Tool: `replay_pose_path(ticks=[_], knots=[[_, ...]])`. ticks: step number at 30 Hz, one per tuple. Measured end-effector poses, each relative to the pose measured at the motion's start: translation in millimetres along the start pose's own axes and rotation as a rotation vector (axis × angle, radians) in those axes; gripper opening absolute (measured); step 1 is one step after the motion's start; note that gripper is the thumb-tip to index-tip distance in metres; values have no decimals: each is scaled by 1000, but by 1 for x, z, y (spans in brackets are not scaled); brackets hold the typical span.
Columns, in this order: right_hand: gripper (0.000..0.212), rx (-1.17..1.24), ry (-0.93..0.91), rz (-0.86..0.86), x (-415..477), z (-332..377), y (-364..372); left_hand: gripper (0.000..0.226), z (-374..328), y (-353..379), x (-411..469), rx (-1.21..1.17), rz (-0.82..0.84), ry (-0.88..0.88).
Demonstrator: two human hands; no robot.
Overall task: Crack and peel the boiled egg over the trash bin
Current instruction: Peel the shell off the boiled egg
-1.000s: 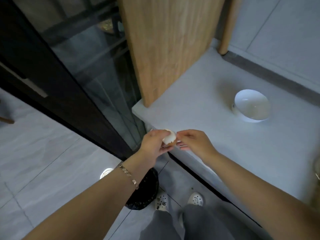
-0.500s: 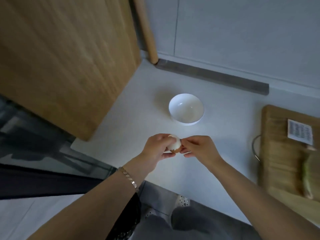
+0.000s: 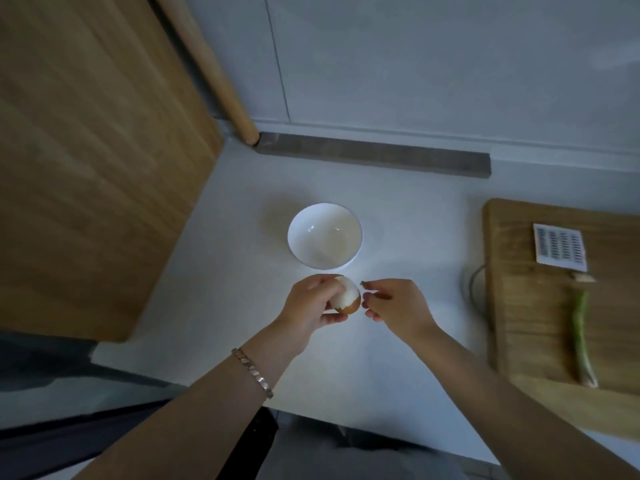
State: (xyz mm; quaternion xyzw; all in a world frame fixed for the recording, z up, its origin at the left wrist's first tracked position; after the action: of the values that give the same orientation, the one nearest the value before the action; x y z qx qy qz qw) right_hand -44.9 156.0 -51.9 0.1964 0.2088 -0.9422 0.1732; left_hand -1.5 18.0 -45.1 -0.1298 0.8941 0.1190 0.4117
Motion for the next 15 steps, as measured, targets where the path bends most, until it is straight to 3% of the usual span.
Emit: replay_pose_path(ticks=[4,9,15], knots=[[28,100,-4,87,-2,13,6,12,-9,1,7,49,27,18],[16,472,183,108,-2,11,11,14,-18,-4,13,103,31,76],[21,769,352,156,-4,7,19,25,-24,-7,14,161,109,80]])
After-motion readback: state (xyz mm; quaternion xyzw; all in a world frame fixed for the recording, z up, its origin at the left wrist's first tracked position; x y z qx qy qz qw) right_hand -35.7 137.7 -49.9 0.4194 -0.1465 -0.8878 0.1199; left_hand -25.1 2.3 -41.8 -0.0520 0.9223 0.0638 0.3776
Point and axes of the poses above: each hand's wrist, its own x-axis towards the middle knuckle, its own y-axis out of the palm, z = x × y, the point moved 5 cm from there along x, towards the middle knuckle, and after that the axes turned 7 degrees about -y, right-handed, at the moved point
